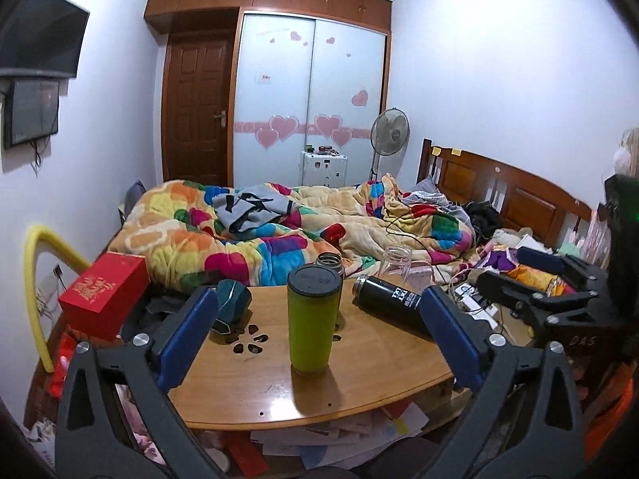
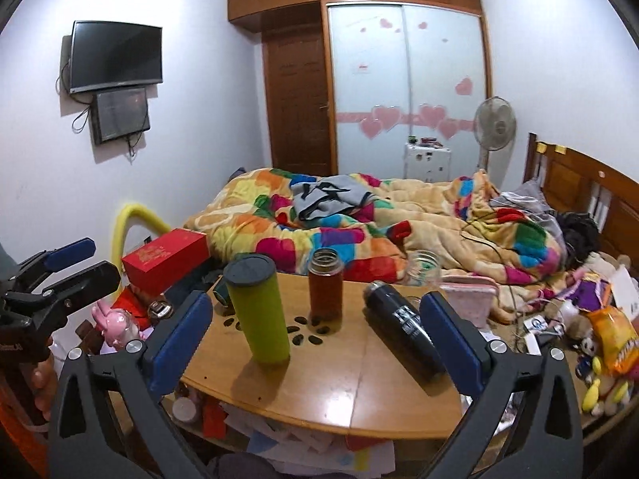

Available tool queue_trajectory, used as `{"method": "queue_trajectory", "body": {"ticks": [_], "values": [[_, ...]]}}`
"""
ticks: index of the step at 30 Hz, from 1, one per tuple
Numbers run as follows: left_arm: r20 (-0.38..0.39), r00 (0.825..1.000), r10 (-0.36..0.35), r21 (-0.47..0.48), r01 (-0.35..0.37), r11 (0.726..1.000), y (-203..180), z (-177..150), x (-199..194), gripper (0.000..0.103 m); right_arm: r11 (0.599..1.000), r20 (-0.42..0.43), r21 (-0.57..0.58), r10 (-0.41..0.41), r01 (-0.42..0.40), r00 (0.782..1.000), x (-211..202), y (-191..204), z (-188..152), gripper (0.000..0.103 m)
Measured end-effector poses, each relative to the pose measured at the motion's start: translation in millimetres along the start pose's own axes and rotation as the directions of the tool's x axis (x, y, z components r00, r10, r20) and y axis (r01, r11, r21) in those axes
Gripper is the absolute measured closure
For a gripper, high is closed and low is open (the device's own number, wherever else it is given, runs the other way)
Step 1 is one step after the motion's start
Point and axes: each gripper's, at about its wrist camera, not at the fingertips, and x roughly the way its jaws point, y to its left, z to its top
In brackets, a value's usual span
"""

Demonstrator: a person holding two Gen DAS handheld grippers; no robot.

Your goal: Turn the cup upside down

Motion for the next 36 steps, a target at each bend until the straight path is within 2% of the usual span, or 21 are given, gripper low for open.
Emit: {"method": "queue_trajectory", "body": {"ticks": [4, 10, 26, 36], "values": [[0.011, 1.000, 0.005, 0.018, -0.005, 1.000, -11.6, -6.1, -7.7, 0.000, 1.000, 0.013, 0.027, -0.015, 0.015, 1.000, -19.4, -5.0, -11.1, 0.000], [0.022, 1.000, 0.017, -0.005, -0.017, 1.000, -16.0, -15.3, -12.3, 0.000, 0.999, 0.019, 0.043, -0.023, 0.022, 1.000, -34.9, -10.6, -21.8, 0.000], [-0.003, 0.999, 0.045, -0.088, -0.045, 0.995, 6.0, -18.2, -6.2, 0.000, 0.999, 0.031, 0.040, -0.013, 0.012, 0.999, -36.6, -6.3, -17.9, 0.000], [0.007, 0.998, 0.064, -0.061, -0.064, 0.996, 4.2, -17.0, -4.5, 0.000, 0.999, 0.026, 0.047, 0.002, -0.003, 1.000, -30.0, -4.2, -16.3, 0.000]]}}
